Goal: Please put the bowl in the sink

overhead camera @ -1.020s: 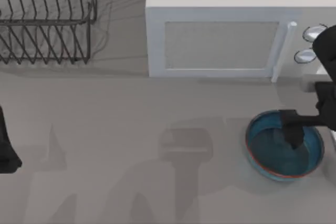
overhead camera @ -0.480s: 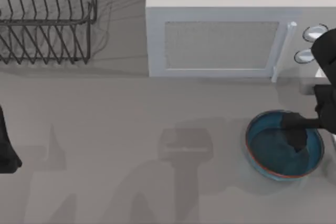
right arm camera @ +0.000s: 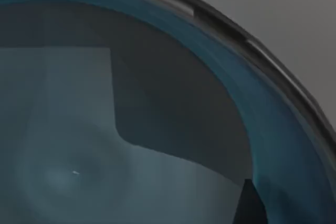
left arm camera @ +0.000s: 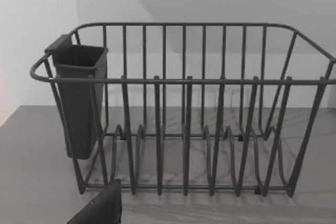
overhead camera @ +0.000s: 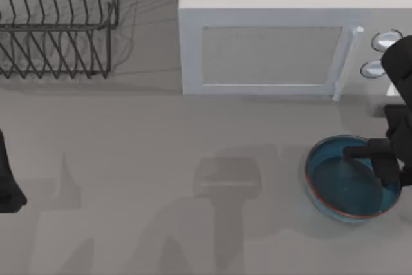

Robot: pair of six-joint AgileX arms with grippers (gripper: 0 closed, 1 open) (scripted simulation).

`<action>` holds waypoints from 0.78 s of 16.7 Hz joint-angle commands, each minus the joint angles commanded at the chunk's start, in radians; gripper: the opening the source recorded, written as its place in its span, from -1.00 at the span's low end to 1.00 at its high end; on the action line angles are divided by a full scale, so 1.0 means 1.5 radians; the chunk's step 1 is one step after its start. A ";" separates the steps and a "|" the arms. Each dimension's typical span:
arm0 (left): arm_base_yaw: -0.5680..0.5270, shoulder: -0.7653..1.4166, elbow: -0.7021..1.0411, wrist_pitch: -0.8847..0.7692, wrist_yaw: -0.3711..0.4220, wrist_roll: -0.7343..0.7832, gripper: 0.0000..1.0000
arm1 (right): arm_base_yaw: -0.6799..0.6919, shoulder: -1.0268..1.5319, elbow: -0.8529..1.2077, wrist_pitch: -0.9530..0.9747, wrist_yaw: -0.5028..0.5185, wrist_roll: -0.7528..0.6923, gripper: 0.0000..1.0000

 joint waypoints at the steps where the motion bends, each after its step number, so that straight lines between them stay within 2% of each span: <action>1: 0.000 0.000 0.000 0.000 0.000 0.000 1.00 | 0.000 0.000 0.000 0.000 0.000 0.000 -0.96; 13: 0.000 0.000 0.000 0.000 0.000 0.000 1.00 | 0.000 -0.004 0.026 -0.026 0.001 0.000 -1.00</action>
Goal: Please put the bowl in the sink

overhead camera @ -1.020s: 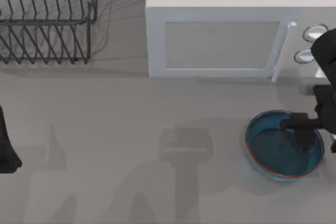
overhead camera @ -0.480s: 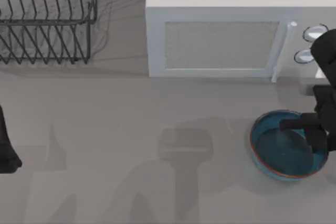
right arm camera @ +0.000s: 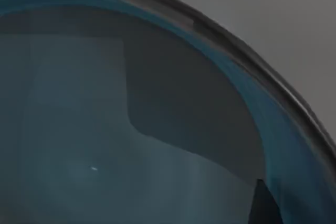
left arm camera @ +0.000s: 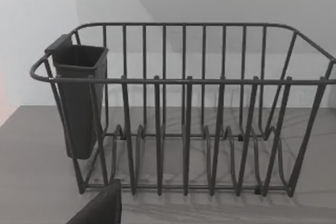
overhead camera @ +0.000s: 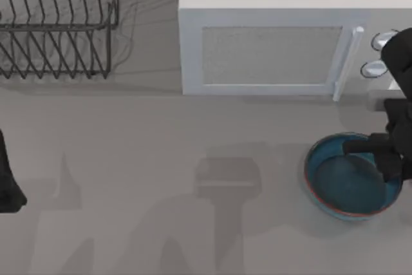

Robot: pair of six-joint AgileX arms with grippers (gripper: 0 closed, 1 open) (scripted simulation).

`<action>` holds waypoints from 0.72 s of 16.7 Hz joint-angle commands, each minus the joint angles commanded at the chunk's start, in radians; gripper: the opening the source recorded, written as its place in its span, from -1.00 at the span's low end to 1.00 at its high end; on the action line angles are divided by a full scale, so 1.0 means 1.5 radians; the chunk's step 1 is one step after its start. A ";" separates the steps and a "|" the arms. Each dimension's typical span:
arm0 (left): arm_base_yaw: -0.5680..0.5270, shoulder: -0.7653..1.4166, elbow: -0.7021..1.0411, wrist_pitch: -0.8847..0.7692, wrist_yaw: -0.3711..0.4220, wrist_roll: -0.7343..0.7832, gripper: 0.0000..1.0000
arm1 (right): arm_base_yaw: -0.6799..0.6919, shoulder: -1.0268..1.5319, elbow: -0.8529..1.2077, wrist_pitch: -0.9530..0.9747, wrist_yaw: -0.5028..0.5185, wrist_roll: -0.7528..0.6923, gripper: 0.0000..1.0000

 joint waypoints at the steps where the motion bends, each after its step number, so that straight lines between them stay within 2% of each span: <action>1: 0.000 0.000 0.000 0.000 0.000 0.000 1.00 | 0.000 -0.004 0.022 -0.023 0.000 0.000 -1.00; 8: 0.000 0.000 0.000 0.000 0.000 0.000 1.00 | -0.003 -0.058 0.223 -0.304 0.000 -0.003 -1.00; 12: 0.000 0.000 0.000 0.000 0.000 0.000 1.00 | -0.005 -0.086 0.282 -0.370 0.000 -0.005 -1.00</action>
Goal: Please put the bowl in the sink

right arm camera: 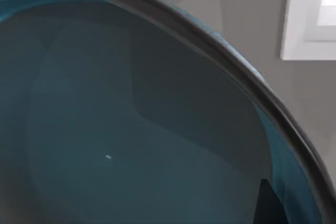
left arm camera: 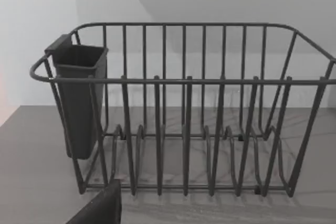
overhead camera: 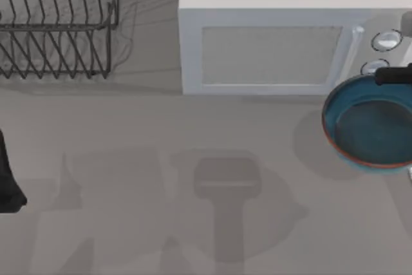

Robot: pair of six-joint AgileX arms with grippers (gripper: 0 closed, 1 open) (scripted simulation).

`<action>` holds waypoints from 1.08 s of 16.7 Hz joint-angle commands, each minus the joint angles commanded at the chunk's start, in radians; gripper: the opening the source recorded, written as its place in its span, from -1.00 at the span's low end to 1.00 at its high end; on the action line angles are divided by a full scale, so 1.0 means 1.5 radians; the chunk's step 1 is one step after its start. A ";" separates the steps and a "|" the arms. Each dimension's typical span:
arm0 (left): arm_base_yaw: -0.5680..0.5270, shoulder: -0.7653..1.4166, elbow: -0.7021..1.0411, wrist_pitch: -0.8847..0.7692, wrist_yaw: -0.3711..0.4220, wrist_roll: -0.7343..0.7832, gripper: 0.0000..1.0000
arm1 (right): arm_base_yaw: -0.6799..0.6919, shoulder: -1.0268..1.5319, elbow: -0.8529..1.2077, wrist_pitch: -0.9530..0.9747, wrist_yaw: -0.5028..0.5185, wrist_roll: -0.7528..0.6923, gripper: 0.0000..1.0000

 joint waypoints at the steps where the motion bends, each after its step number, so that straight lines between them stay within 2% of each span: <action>1: 0.000 0.000 0.000 0.000 0.000 0.000 1.00 | 0.000 0.000 0.000 0.000 0.000 0.000 -1.00; 6: 0.000 0.000 0.000 0.000 0.000 0.000 1.00 | -0.003 0.001 -0.003 0.006 -0.003 -0.002 -1.00; 10: 0.000 0.000 0.000 0.000 0.000 0.000 1.00 | -0.081 -0.014 -0.037 0.081 -0.034 -0.034 -1.00; 14: 0.000 0.000 0.000 0.000 0.000 0.000 1.00 | -0.211 -0.028 -0.114 0.261 -0.085 -0.082 -1.00; 18: 0.000 0.000 0.000 0.000 0.000 0.000 1.00 | -0.340 -0.028 -0.228 0.539 -0.144 -0.127 -1.00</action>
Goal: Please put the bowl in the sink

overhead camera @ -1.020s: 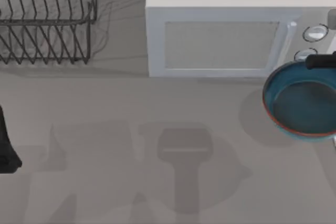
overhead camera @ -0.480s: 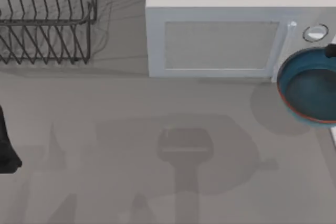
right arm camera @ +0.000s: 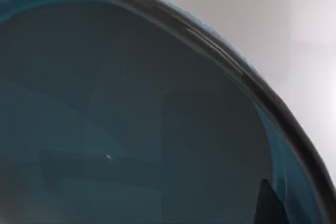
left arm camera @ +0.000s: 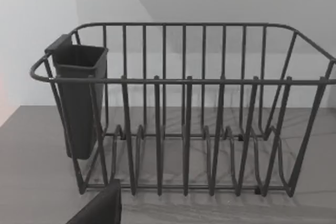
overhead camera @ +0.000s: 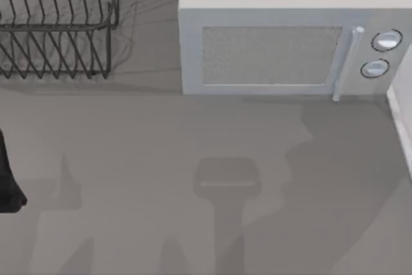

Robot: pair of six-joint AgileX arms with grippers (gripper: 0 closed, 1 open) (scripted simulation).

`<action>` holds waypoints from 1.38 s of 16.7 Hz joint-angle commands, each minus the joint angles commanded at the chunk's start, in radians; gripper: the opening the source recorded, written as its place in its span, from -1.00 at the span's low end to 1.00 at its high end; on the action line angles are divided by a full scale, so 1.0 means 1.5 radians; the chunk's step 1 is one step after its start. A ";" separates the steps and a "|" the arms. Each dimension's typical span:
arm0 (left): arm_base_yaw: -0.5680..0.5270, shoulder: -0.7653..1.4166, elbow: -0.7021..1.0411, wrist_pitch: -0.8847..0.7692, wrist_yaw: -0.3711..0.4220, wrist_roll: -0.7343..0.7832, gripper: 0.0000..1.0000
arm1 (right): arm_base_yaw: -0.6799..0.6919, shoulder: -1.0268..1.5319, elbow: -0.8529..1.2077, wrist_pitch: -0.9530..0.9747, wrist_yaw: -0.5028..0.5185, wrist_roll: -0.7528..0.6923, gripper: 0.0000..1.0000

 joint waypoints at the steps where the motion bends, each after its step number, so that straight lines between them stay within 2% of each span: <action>1: 0.000 0.000 0.000 0.000 0.000 0.000 1.00 | -0.028 0.001 -0.033 0.080 -0.015 -0.010 -1.00; 8: 0.000 0.000 0.000 0.000 0.000 0.000 1.00 | -0.153 -0.017 -0.255 0.632 -0.113 -0.046 -1.00; 12: 0.000 0.000 0.000 0.000 0.000 0.000 1.00 | -0.167 -0.052 -0.334 0.859 -0.159 -0.037 -1.00; 16: 0.000 0.000 0.000 0.000 0.000 0.000 1.00 | -0.160 -0.086 -0.368 0.976 -0.187 -0.019 -1.00; 23: 0.000 0.000 0.000 0.000 0.000 0.000 1.00 | -0.159 -0.088 -0.369 0.993 -0.191 -0.014 -1.00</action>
